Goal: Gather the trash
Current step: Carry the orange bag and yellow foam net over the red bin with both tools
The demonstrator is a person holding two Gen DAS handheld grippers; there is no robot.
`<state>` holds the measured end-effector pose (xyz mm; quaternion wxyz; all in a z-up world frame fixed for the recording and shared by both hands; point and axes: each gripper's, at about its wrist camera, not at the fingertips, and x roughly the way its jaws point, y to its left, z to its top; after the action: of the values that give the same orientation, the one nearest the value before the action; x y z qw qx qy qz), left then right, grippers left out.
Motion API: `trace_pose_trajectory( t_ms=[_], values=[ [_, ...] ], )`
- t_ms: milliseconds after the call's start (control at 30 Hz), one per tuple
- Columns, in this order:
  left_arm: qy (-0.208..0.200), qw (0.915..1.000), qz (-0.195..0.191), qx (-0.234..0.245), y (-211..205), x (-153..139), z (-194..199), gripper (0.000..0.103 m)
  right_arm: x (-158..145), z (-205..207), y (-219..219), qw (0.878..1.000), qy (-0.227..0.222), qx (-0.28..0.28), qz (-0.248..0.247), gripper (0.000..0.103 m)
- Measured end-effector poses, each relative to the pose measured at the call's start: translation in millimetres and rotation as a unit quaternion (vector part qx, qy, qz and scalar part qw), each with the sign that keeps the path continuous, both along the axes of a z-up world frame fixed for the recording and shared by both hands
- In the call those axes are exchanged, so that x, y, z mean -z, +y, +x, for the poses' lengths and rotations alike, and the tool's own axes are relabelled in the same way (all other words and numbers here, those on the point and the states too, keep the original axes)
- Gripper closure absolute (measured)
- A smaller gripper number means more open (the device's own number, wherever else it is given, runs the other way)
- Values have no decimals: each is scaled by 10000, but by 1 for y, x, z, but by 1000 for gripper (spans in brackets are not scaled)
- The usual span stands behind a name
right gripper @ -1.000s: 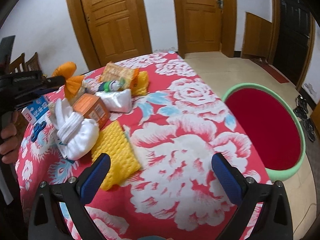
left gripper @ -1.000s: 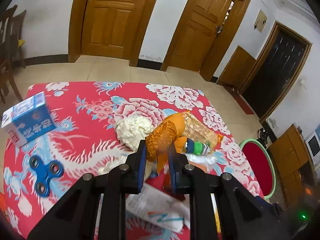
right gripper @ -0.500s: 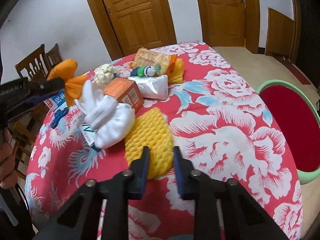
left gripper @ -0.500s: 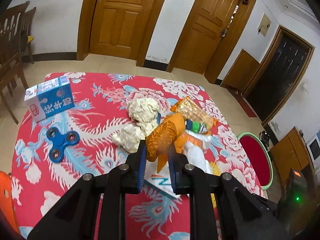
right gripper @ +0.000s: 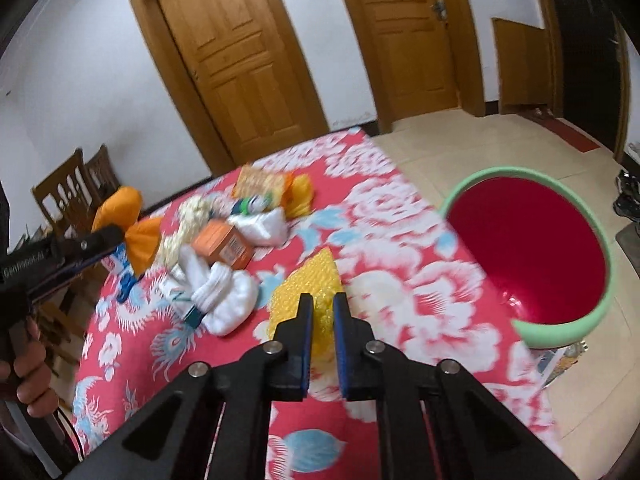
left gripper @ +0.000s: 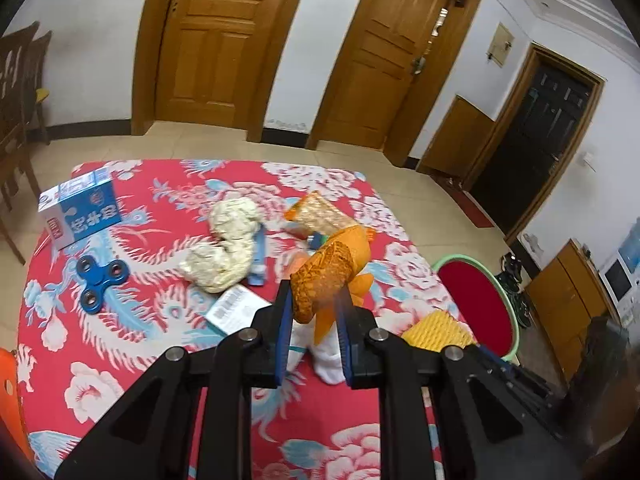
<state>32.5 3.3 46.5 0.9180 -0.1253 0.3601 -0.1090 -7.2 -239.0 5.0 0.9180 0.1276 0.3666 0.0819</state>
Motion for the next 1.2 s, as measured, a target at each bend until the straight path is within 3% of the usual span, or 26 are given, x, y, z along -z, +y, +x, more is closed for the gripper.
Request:
trace_pose_trajectory(
  t_ms=[200,600,1200],
  values=[
    [37,9995,41,325,-32,-2,7,83,-11,-9,-36,9985,-216,508,41,91],
    [156,9927,313,1155,-118,8,37,83,2,-8,-102,9894,-222,1436,9,91],
    [518,9750,695,2047,-220,50,80,83,42,13,-162,9789,204,2035,17,90]
  ],
)
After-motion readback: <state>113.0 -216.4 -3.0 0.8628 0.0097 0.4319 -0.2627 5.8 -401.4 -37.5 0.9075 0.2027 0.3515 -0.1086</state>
